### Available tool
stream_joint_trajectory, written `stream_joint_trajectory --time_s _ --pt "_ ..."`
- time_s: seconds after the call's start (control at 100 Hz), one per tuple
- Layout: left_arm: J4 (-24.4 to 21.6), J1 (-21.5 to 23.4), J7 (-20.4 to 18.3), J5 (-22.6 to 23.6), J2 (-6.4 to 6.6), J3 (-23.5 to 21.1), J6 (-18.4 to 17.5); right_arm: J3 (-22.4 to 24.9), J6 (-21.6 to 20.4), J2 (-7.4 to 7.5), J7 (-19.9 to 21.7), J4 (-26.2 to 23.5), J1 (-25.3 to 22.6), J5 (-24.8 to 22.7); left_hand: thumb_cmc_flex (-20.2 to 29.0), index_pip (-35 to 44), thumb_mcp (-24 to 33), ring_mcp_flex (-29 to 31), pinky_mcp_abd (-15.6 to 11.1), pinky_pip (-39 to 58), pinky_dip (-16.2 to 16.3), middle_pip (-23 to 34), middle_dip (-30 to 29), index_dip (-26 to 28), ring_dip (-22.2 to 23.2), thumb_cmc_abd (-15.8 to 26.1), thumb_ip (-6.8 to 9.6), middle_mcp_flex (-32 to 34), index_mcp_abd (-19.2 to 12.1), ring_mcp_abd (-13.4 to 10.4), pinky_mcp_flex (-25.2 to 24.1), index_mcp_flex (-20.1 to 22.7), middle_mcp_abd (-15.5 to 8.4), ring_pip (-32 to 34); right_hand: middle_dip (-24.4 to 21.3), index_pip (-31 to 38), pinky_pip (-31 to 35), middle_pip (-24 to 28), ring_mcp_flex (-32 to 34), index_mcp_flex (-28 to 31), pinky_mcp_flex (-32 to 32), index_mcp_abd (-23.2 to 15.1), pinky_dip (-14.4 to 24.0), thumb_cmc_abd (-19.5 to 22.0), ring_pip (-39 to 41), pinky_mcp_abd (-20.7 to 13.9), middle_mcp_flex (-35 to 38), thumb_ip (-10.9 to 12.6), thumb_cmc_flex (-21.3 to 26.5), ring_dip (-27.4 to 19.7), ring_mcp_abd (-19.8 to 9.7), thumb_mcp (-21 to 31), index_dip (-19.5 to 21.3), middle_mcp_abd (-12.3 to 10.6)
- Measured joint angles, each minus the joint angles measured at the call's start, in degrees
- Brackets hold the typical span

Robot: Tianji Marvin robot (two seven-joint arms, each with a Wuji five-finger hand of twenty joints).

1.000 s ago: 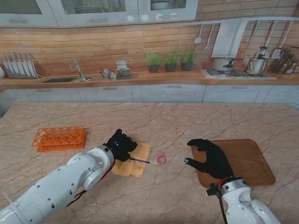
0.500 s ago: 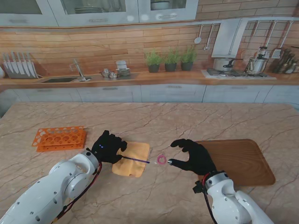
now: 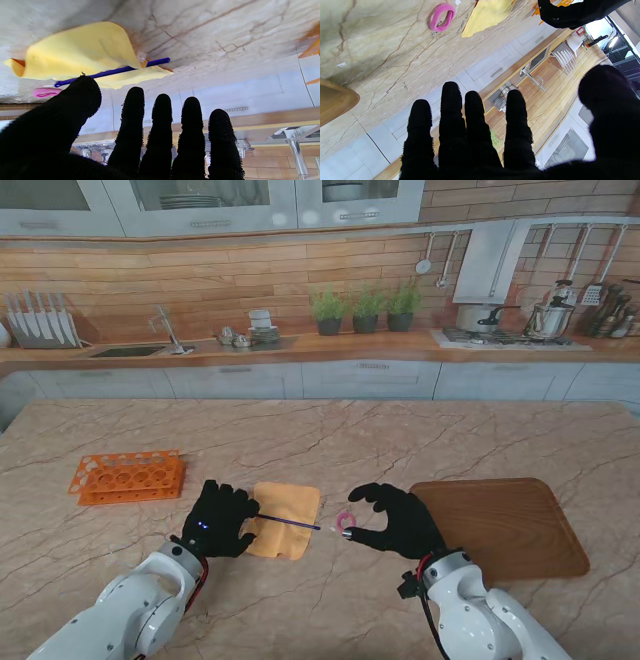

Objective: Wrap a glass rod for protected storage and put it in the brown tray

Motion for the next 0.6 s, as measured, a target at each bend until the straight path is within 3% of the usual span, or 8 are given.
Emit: stream_joint_trajectory --time_s 0.1,0.25,0.48,0.6 --pt "0.01 0.47 1.01 -0.01 -0.08 1.41 0.99 -0.62 -0.08 -0.02 -1.33 0.59 0.12 -0.94 -0.01 -0.02 -0.64 -1.54 -0.04 -1.18 0.00 -0.32 0.00 0.01 0.00 0.00 0.00 -1.22 0.14 0.00 -1.06 -1.34 0.02 -0.82 0.13 0.62 0.00 1.21 -0.01 0.24 0.00 0.00 0.00 -0.96 1.25 0.00 -0.01 0.00 0.06 0.49 -0.01 0.04 0.03 0.01" --pt "0.04 1.22 1.58 0.32 -0.41 2.03 1.63 -3.29 0.41 0.07 -6.99 3.49 1.94 -10.35 0.01 -0.02 -0.65 -2.18 -0.07 -2.07 -0.09 -0.37 0.00 0.60 -0.06 0.00 0.00 -1.85 0.16 0.00 -1.80 -1.36 0.03 -2.08 1.39 2.62 3.03 5.07 -0.67 0.75 -0.02 0.00 -0.05 -2.30 6.10 -0.07 -1.50 0.04 1.91 1.88 -0.35 0.07 0.12 0.09" --pt "1.46 1.54 2.34 1.51 -0.43 1.13 0.02 -10.24 2.07 0.52 -7.63 8.61 8.00 -10.90 0.20 -0.02 -0.55 -2.19 -0.33 -2.44 -0.08 -0.37 0.01 1.31 -0.56 0.00 0.00 -1.85 0.17 0.00 -1.55 -1.98 0.03 -1.22 2.16 3.39 7.35 8.07 -2.91 1.52 -1.60 0.00 -1.40 -2.30 9.65 -0.27 -3.81 0.03 5.54 2.36 -0.90 0.00 0.12 0.40" --pt "3.75 0.78 4.17 1.13 -0.38 1.23 -0.61 -14.62 2.30 0.54 -7.77 12.51 12.43 -11.73 0.29 -0.02 -0.39 -2.19 -0.85 -2.00 -0.01 -0.37 0.91 1.35 0.02 0.00 0.00 -1.85 0.16 0.00 -1.47 -1.98 0.03 0.07 4.25 4.00 12.52 12.54 -3.48 1.62 -1.58 0.00 -1.92 -2.30 16.98 -1.60 -4.39 0.03 6.15 5.50 -0.92 0.00 0.12 0.91"
